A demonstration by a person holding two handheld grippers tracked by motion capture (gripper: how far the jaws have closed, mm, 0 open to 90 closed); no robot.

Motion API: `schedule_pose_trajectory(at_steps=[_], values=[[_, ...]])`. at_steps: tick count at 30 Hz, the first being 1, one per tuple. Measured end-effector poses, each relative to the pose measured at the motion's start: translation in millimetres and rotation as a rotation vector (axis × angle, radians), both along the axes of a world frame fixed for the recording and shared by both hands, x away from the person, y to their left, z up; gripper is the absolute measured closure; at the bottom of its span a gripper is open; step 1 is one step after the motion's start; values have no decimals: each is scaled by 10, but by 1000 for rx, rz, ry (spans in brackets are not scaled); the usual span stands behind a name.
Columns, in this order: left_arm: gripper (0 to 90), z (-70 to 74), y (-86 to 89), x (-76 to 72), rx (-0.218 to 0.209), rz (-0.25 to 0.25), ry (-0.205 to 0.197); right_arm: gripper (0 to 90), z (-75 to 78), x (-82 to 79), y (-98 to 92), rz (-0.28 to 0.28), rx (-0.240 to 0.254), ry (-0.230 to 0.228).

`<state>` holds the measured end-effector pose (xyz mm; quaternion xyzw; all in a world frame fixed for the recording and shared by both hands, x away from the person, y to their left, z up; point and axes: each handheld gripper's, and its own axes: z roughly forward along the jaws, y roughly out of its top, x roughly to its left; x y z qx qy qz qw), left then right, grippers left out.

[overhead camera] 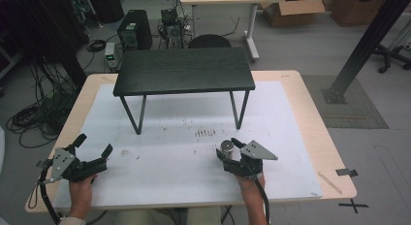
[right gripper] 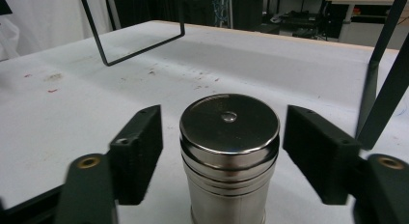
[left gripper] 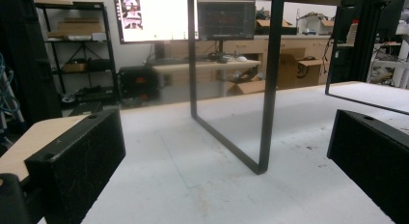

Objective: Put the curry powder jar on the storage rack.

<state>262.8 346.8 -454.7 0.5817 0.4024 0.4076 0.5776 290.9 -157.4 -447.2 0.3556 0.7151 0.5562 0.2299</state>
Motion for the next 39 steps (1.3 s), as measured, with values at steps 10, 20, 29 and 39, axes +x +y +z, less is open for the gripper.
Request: schedule_pose_trajectory(at_steps=[10,20,29,39], values=[[2,0,0,0,0,0,0,475,-2,7,-25,6,25,8],[2,0,0,-1,-2,0,-2,480,12,7,-51,2,46,14],[2,1,0,1,0,-1,0,481,196,-20,-94,1,75,-21],[2,1,2,1,1,-1,1,482,571,-20,-64,34,87,-53]])
